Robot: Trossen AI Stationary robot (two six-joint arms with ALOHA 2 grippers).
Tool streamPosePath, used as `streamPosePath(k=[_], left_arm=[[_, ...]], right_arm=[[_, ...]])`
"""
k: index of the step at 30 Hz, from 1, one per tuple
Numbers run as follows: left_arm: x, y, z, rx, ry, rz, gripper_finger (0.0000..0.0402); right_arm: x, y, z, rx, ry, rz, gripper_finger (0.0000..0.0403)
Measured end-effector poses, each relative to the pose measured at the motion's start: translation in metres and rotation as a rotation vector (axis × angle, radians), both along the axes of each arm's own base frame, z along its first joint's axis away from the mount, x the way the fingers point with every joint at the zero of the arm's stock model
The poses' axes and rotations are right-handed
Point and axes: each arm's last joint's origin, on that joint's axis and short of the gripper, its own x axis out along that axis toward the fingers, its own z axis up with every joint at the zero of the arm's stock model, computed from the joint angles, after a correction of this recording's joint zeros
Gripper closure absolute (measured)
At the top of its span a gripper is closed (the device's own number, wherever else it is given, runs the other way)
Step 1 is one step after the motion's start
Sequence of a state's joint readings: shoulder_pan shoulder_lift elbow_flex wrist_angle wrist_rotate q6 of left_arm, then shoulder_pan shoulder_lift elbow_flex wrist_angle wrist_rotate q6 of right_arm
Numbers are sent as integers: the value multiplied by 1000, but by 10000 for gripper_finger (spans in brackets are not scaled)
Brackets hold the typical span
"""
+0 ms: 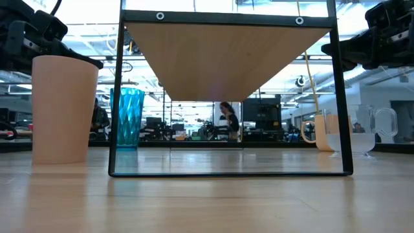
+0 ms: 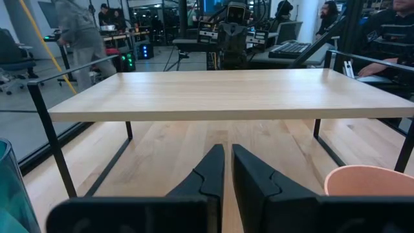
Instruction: Stack small to large cups/mugs on shelf
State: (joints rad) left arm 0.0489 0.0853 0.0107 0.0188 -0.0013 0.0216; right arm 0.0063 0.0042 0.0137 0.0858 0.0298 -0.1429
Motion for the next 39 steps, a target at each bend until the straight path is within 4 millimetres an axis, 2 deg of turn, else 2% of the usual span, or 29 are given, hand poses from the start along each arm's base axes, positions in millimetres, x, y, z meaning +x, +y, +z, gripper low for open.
streamPosePath(k=[23,33,39], left_arm=[[0,0,0,0,0,0,369],[0,0,0,0,0,0,369],[0,0,0,0,0,0,369]], right_arm=[[-1,0,7,3,-70,0,403],[-1,0,7,143,-70,11,403],[2,-1,4,204,16,-17,403]])
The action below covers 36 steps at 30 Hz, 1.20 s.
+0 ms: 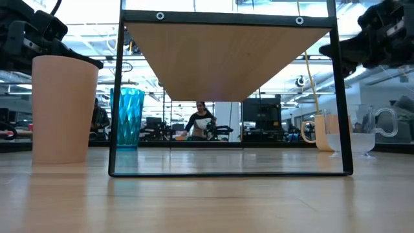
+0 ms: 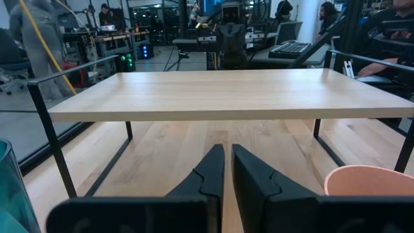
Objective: Stack small to large cups/mugs on shelf
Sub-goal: Put the transparent mug on the shelf
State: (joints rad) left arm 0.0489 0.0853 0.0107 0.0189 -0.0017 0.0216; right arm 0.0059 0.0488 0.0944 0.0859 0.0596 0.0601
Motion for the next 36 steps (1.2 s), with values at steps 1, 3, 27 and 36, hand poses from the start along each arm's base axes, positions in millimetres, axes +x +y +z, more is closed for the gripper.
streamPosePath(k=[1,3,27,36], left_arm=[[0,0,0,0,0,0,369],[0,0,0,0,0,0,369],[0,0,-1,-25,5,1,369],[0,0,-1,-28,7,1,369]], right_arm=[[-1,0,8,4,-15,0,403],[-2,0,23,7,-43,0,403],[14,0,195,40,238,-3,403],[30,-1,252,-8,318,-49,403]])
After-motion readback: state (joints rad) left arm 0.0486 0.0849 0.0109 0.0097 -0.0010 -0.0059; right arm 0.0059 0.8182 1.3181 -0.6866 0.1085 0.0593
